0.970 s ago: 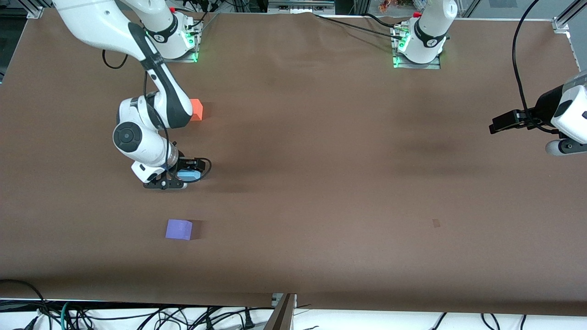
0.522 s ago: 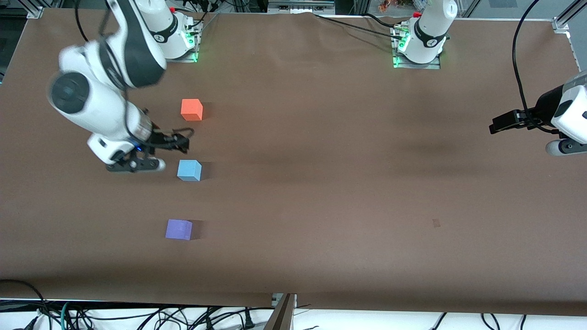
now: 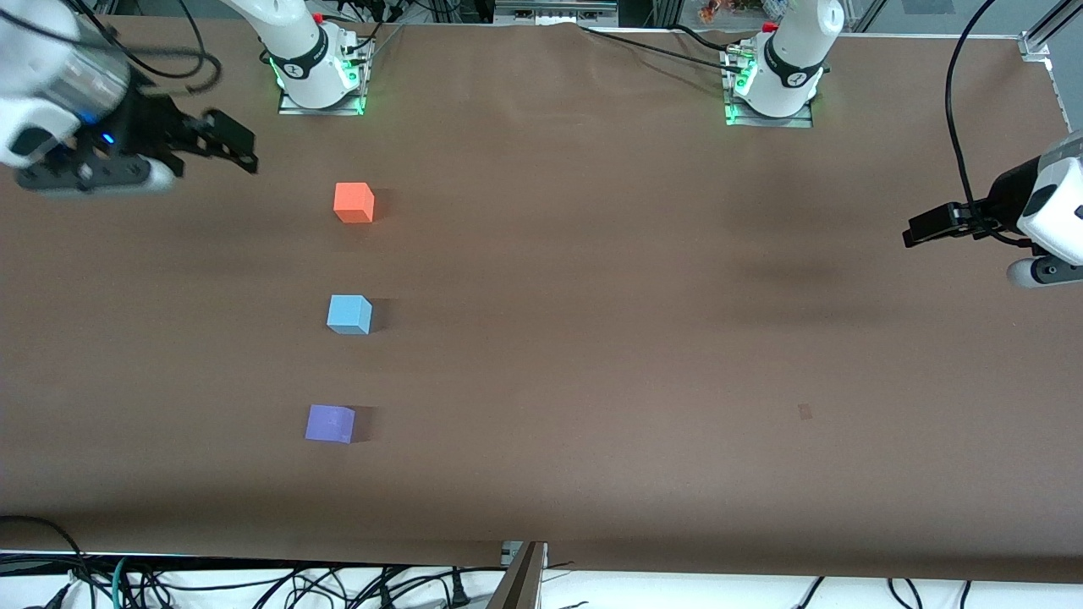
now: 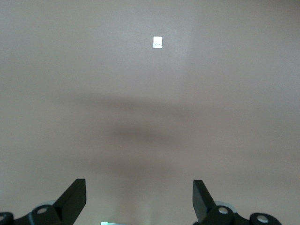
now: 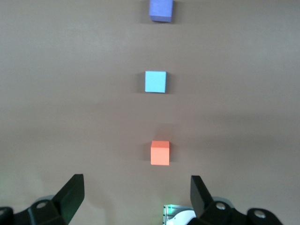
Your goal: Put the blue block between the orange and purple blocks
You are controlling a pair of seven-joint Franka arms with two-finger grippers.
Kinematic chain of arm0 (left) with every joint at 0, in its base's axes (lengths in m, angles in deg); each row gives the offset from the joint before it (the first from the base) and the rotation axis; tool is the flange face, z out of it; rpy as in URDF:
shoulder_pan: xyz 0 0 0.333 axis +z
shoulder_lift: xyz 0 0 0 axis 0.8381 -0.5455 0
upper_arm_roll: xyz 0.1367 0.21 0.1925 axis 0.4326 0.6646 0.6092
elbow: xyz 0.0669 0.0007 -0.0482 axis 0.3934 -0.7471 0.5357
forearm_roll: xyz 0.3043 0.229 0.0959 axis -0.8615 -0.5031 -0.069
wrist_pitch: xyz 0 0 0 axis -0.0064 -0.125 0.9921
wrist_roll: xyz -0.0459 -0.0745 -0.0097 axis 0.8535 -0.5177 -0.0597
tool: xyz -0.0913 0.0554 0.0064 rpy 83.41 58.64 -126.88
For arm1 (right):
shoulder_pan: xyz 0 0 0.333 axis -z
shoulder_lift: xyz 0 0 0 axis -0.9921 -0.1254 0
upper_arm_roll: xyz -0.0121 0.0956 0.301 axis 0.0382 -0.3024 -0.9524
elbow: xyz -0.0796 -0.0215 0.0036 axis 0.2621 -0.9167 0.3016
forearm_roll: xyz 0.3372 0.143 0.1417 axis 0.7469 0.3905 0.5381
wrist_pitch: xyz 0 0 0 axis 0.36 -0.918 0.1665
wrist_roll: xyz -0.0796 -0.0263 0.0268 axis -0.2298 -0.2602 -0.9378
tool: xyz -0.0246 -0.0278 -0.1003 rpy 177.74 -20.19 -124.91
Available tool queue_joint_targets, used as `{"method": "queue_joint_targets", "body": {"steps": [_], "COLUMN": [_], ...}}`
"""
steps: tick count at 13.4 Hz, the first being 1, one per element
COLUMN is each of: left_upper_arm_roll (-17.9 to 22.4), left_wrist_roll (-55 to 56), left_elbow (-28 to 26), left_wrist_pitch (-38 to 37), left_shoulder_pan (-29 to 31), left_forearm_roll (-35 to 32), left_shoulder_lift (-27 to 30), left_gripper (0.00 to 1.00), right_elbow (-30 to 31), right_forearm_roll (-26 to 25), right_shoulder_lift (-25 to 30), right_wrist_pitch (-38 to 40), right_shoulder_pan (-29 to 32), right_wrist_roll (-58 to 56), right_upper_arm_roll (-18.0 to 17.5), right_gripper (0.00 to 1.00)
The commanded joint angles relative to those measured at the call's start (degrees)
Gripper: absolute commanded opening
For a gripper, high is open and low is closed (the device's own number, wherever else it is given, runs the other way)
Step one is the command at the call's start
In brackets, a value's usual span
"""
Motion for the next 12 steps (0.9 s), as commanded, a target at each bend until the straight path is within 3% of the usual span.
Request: {"method": "queue_joint_targets", "body": {"steps": [1, 5, 12], "left_upper_arm_roll": [-0.2, -0.2, -0.2], "left_wrist_roll": [-1.3, -1.4, -1.4], "left_elbow": [1.6, 1.6, 1.6], "left_wrist_pitch": [-0.4, -0.4, -0.4], "left_shoulder_pan": [0.3, 0.3, 0.4], "left_forearm_roll": [-1.3, -1.3, -1.2], "left_shoulder_lift": [-0.8, -0.9, -1.0], "left_gripper": [1.0, 1.0, 1.0], "right_elbow": [9.2, 8.8, 7.5], "right_forearm_roll": [0.2, -3.5, -4.0], "right_shoulder_lift": [5.2, 4.7, 3.5], "right_wrist_pitch": [-5.1, -7.4, -8.2], "right_shoulder_pan": [0.2, 0.0, 0.0], "right_wrist_roll": [-4.8, -7.8, -7.7], "right_upper_arm_roll": [2.8, 3.4, 3.3], "right_gripper": [1.0, 1.0, 1.0]}}
